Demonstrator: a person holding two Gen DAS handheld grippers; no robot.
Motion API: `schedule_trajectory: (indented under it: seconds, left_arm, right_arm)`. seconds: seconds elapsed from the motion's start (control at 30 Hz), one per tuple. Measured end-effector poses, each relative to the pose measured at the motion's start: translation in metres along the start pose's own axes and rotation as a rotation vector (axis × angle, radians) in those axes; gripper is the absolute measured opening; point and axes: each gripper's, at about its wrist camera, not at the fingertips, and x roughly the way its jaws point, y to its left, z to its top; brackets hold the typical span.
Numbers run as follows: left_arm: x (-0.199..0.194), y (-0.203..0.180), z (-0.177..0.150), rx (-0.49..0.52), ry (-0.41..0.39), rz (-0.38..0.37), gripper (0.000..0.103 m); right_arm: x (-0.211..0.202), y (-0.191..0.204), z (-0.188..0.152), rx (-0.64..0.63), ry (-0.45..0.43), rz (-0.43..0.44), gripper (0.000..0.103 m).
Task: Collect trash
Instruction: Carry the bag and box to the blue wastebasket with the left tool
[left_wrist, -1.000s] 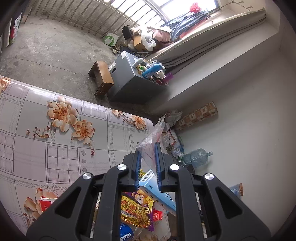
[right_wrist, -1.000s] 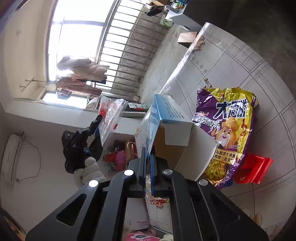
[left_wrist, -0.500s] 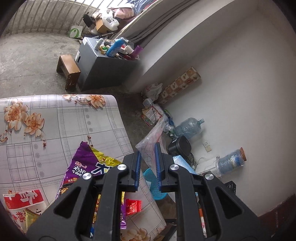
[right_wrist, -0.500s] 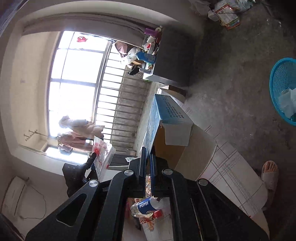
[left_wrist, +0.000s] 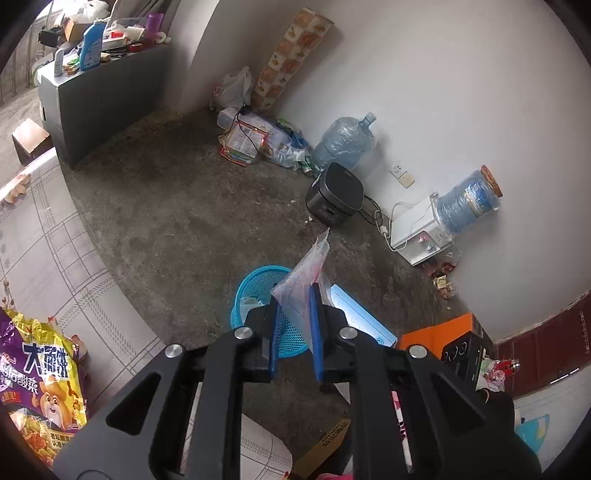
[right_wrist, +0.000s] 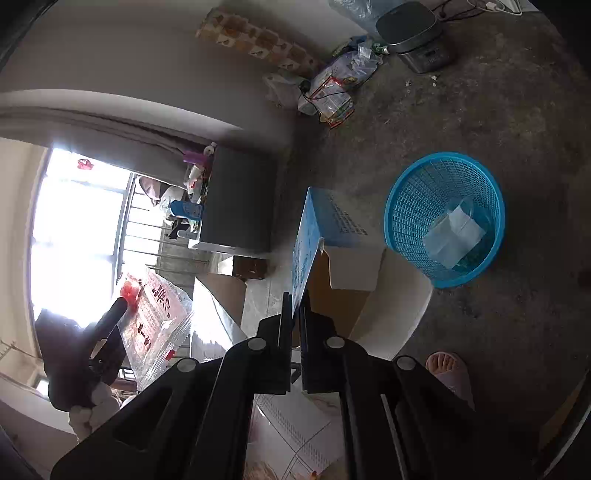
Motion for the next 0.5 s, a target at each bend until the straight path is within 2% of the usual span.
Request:
schedule_trajectory:
  seconds: [0.17, 0.27, 0.3, 0.33, 0.37, 0.4, 0.43, 0.5]
  left_arm:
    - [0.1, -0.027, 0.006, 0.059, 0.114, 0.033, 0.012]
    - [0.163, -0.032, 0.008, 0.075, 0.178, 0.073, 0.013]
    - [0.185, -0.03, 0.008, 0.075, 0.197, 0.091, 0.019]
    - [0.207, -0.029, 0.007, 0.08, 0.221, 0.107, 0.031]
    - [0.227, -0.023, 0.004, 0.078, 0.246, 0.13, 0.039]
    - [0.244, -0.018, 0.002, 0.065, 0.266, 0.15, 0.045]
    - [0.257, -0.013, -0.001, 0.049, 0.285, 0.16, 0.045]
    - [0.27, -0.004, -0.006, 0.01, 0.297, 0.167, 0.045]
  right_arm:
    - [0.033, -0.033, 0.028, 0.027, 0.001, -0.128, 0.004]
    - [0.073, -0.06, 0.053, 0.035, 0.044, -0.227, 0.005]
    - [0.086, -0.07, 0.058, 0.047, 0.055, -0.259, 0.008]
    - [0.105, -0.085, 0.066, 0.057, 0.078, -0.28, 0.024]
    - [0.121, -0.099, 0.07, 0.052, 0.11, -0.303, 0.034]
    - [0.134, -0.11, 0.072, 0.056, 0.126, -0.369, 0.038]
    - [0.141, -0.119, 0.072, 0.06, 0.129, -0.422, 0.038]
    - [0.148, -0.132, 0.072, 0.054, 0.128, -0.445, 0.038]
